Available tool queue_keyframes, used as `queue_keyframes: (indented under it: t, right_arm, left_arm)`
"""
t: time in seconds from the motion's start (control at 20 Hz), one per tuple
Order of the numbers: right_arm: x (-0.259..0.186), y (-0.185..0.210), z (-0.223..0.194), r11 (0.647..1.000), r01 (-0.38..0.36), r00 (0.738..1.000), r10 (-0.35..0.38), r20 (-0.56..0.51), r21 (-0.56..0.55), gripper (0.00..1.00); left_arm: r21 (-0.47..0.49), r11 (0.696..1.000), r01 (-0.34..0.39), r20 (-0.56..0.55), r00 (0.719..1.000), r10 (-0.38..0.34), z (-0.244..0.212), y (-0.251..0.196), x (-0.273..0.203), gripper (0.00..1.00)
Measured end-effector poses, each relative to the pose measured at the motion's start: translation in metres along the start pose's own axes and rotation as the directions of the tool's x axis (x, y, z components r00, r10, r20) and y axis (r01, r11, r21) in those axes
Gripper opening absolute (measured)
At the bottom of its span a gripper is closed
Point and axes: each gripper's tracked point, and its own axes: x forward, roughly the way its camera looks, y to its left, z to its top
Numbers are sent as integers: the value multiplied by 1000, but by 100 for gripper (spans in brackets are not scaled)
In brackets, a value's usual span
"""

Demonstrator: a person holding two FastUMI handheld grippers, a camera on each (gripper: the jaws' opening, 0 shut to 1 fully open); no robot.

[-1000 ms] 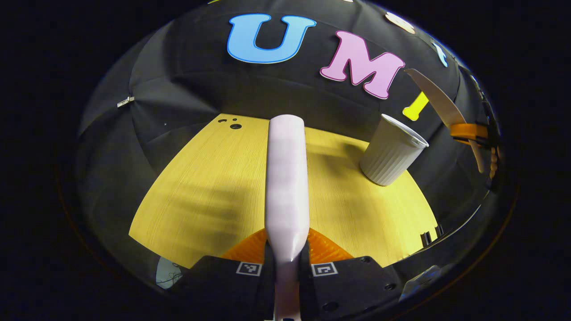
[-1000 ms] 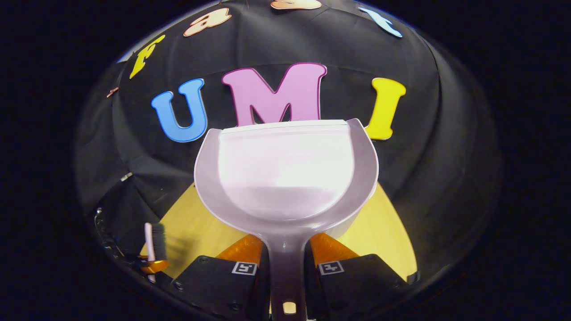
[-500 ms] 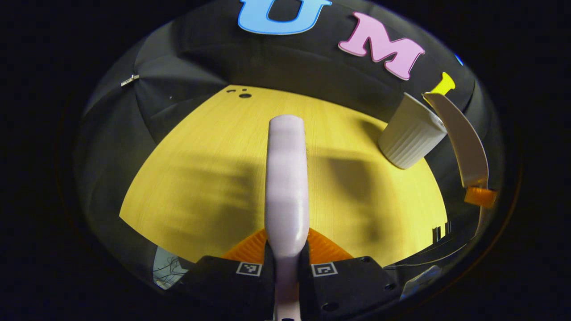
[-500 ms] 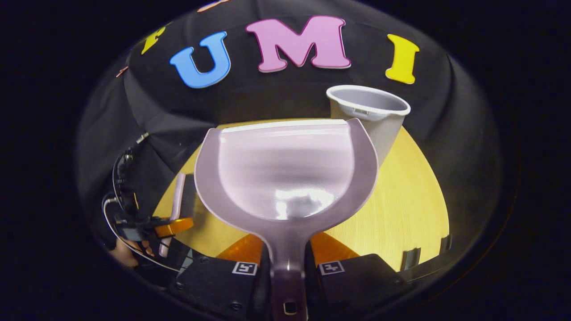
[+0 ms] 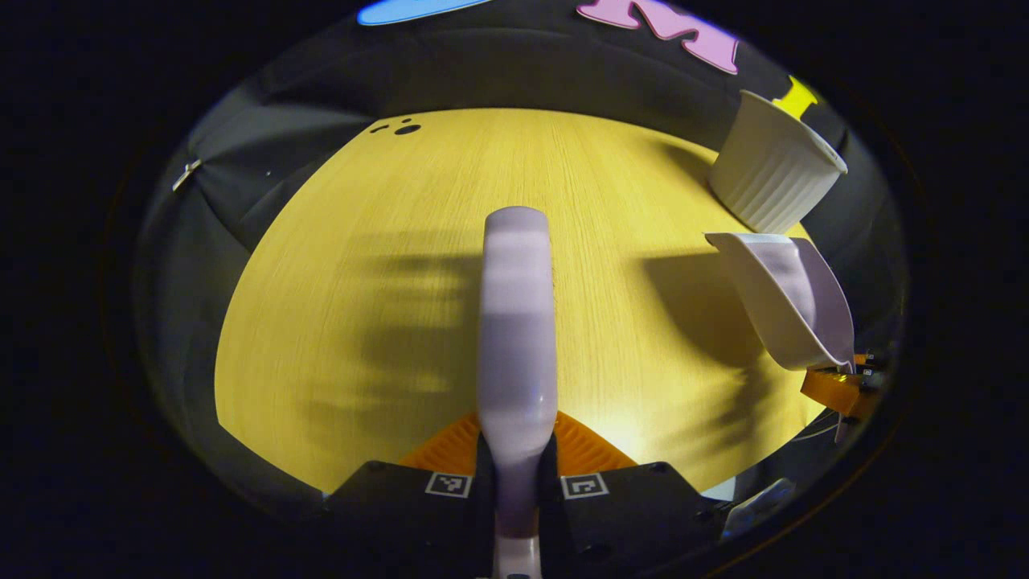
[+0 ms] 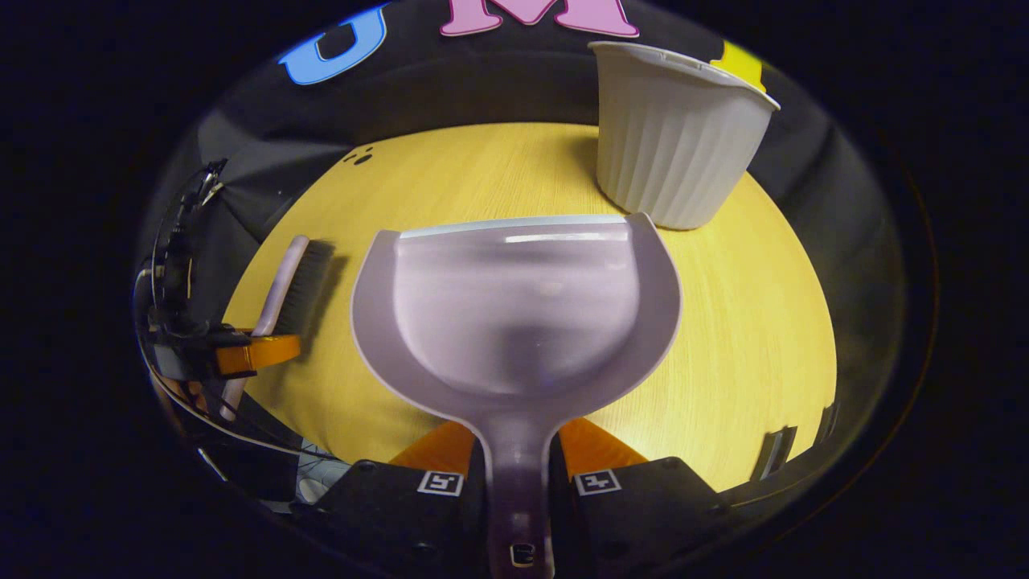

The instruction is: Pick up the small broom and dustpan from the desktop, sweep the trash into the dustpan with the broom, and then empty the trash into the garbage bin.

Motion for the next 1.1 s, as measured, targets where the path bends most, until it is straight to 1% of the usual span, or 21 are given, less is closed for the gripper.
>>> queue_keyframes:
  t: [0.05,0.1,0.15,0.2,0.3,0.35,0.4,0.45,0.55,0.65,0.7,0.75,0.8,0.85,0.95,1.0,1.05,1.1]
  right_arm:
    - [7,-2,-2,1000,4,1000,-3,-17,6,39]
    - [13,-3,-2,1000,7,999,-6,-37,12,35]
    - [19,-4,-2,1000,6,999,-5,-52,24,35]
    - [23,-5,-3,999,4,998,-2,-60,33,35]
    - [31,-8,-6,999,5,997,-1,-80,46,35]
    - [36,-7,-6,999,3,996,1,-94,49,35]
    - [38,-5,-7,999,4,996,0,-94,43,35]
    - [38,-3,-8,999,2,995,1,-100,35,36]
    - [36,3,-10,998,-28,992,34,-118,50,37]
    - [36,13,-9,995,-73,989,82,-127,70,44]
    - [33,18,-8,991,-103,985,113,-131,81,52]
    - [29,19,-5,990,-114,984,125,-126,85,75]
    - [26,17,0,991,-111,986,120,-118,78,87]
    - [21,15,4,991,-111,988,118,-104,68,99]
    - [5,9,18,993,-108,992,110,-54,47,99]
    - [-5,8,31,993,-110,994,111,-15,39,99]
    - [-16,8,46,993,-113,993,112,37,30,99]
    - [-31,6,60,994,-111,989,109,104,17,99]
  left_arm:
    - [15,1000,-14,-17,1000,15,-3,-3,0,25]
    - [22,1000,-19,-37,999,20,-3,-5,2,26]
    - [22,999,-25,-57,998,26,-4,-4,5,27]
    - [24,999,-31,-71,997,32,-3,-4,5,26]
    - [56,998,-42,-81,996,47,-2,-4,5,28]
    - [79,996,-44,-90,995,51,-1,-5,7,27]
    - [99,994,-44,-105,993,54,-1,-6,7,30]
    - [120,992,-46,-118,991,60,0,-5,9,31]
    - [143,988,-58,-124,989,76,0,-4,10,33]
    - [130,990,-54,-115,991,69,2,-8,8,41]
    - [112,993,-46,-106,993,58,2,-12,4,61]
    - [95,995,-40,-93,994,49,4,-15,-8,80]
    - [75,997,-35,-61,997,40,8,-18,-14,100]
    - [59,998,-35,-24,999,37,11,-18,-21,98]
    - [32,999,-38,70,997,36,23,-21,-53,98]
    - [16,999,-38,132,991,35,31,-23,-72,98]
    - [1,1000,-30,206,978,29,41,-25,-95,98]
    - [-18,1000,-18,282,959,22,52,-28,-118,98]
